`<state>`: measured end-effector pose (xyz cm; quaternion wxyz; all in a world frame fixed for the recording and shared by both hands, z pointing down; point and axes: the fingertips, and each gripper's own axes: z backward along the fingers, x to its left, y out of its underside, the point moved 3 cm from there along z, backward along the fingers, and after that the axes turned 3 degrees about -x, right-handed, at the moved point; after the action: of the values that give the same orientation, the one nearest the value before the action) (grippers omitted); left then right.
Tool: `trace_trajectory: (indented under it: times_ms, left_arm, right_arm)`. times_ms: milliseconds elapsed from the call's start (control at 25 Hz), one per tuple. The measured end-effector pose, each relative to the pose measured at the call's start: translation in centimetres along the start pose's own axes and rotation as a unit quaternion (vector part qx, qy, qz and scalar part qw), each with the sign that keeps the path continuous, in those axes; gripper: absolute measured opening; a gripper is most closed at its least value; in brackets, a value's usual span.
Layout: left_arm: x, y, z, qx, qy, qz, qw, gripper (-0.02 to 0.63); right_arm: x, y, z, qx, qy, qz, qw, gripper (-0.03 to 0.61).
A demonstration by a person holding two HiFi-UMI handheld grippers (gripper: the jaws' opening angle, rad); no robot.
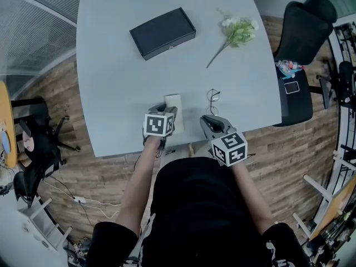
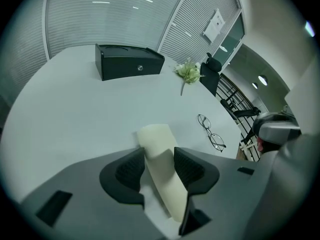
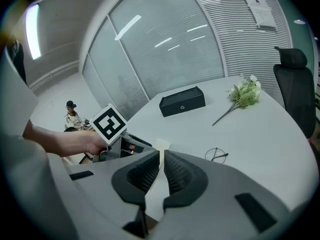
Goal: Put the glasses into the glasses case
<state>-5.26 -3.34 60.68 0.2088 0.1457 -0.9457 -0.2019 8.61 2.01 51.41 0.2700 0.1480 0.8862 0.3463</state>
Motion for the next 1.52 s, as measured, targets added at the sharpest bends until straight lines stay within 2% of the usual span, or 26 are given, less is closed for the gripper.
trace_trajectory:
  times_ms: [120,280,440,640,880,1160,1520]
  left_arm:
    - [-0.3,-0.3,-0.1,-0.006,-0.028,-0.004,0.9996,0.200]
    - [-1.0,-0.8,-1.0,-0.020,-0.059,-0.007,0.9980,0.260]
    - [-1.8,-1.2,-1.7,-0.029,-0.095,-0.003,0.9951,0.286]
    - [-1.7,-1.0,-2.6,-0.028,-0.142,0.002,0.9895,0.299]
    - [-1.4,-0.4,-3.8,-0.026,-0.175,0.007,0.9841,0.305]
    - [-1.1,-0.4,-3.5,-0.036,-0.174,0.038,0.9834,0.305]
    - [-0.6,-0.3,-3.2,-0.053,-0.130,0.066,0.9879,0.302]
  right_arm:
    - [-0.1,0.1,0.2,-0.002,-0.001,-0.003,1.000,0.043]
    - [-0.4,0.1,0.4,-0.004,-0.001,-0.005,1.000,0.043]
    - [-0.8,0.3,0.6,-0.003,0.000,-0.009,1.000,0.043]
    - [-1.7,0.4,0.8,-0.002,0.002,-0.016,1.000,0.043]
    - [-2.2,0.2,0.9,0.000,0.003,-0.019,1.000,0.043]
    - [-2.3,0.1,0.8,0.001,0.004,-0.018,1.000,0.043]
    - [-1.0,0.5,-0.2,0.014,-0.007,-0.004,1.000,0.043]
